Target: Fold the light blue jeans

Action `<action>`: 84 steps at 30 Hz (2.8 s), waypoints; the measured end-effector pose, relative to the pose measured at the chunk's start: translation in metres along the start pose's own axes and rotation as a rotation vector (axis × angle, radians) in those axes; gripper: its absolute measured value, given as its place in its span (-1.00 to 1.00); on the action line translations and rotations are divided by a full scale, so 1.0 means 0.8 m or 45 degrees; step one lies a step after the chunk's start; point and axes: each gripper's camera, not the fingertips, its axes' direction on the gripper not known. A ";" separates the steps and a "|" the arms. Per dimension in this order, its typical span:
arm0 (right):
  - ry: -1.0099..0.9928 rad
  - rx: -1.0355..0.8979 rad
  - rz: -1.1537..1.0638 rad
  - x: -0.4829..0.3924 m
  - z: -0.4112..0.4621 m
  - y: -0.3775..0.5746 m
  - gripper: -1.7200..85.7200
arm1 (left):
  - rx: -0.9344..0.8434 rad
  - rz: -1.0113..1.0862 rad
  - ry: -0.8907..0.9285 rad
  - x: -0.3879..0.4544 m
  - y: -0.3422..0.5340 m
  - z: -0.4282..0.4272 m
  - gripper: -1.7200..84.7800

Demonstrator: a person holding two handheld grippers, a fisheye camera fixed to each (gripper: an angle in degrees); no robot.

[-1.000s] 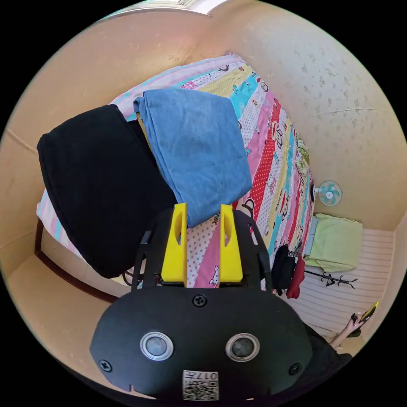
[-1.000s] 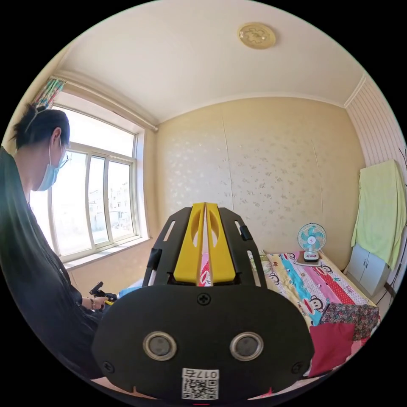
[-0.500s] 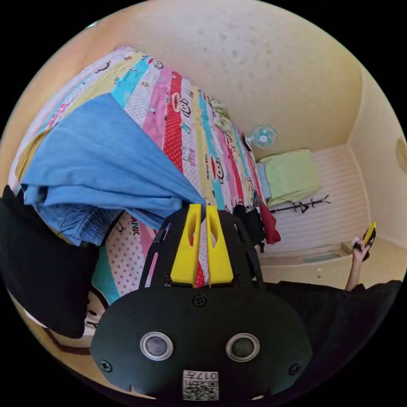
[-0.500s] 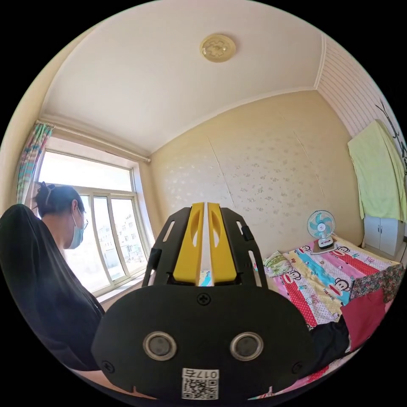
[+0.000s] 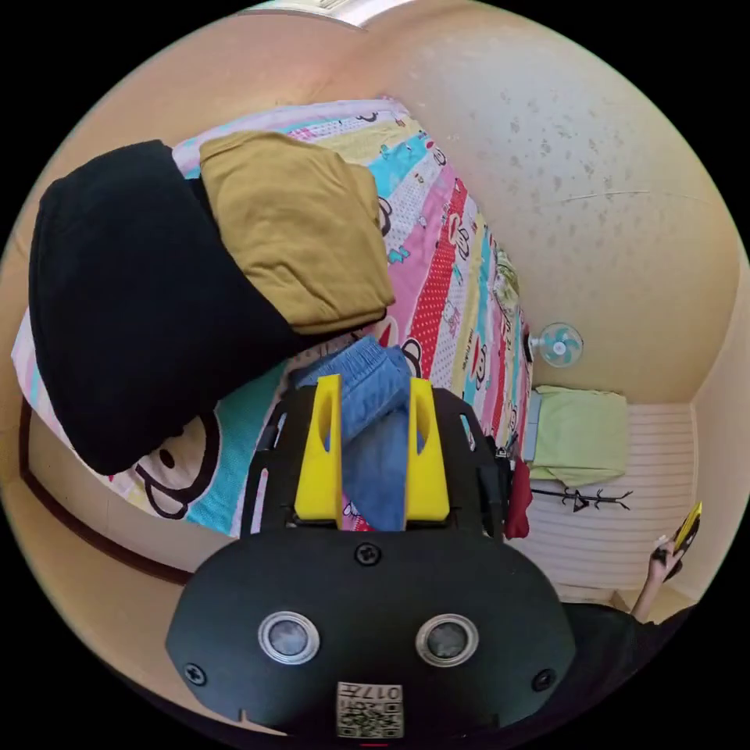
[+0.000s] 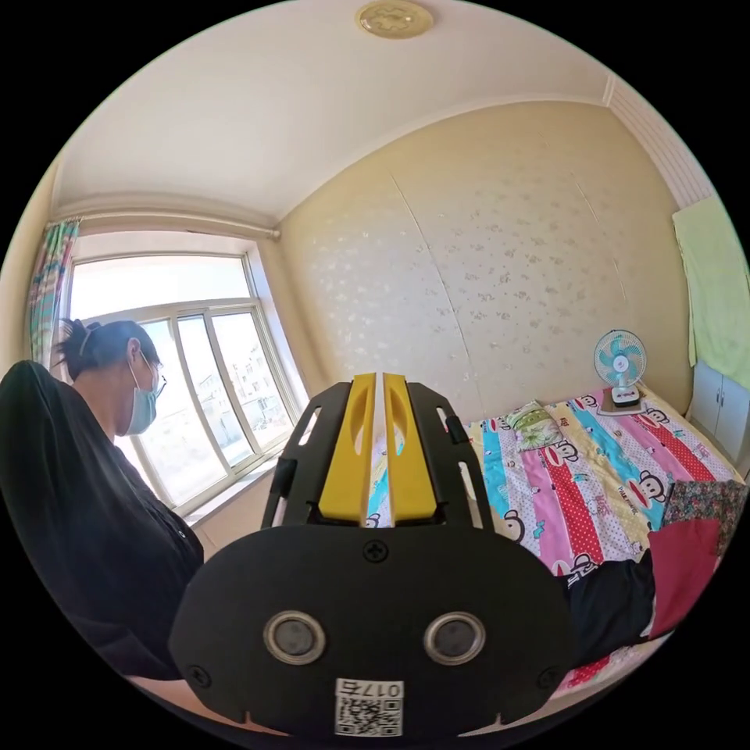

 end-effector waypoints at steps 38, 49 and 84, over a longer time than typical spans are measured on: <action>-0.028 -0.565 -0.492 -0.032 0.249 0.156 -0.65 | 0.109 1.395 0.724 0.674 0.442 -0.040 -0.84; -0.570 -0.368 -0.104 0.076 0.186 0.101 -0.79 | 0.307 1.137 0.757 0.626 0.521 -0.085 -0.73; -0.985 -0.025 -0.523 0.123 -0.136 -0.194 -0.92 | 0.734 1.666 0.990 0.640 0.564 -0.308 -0.88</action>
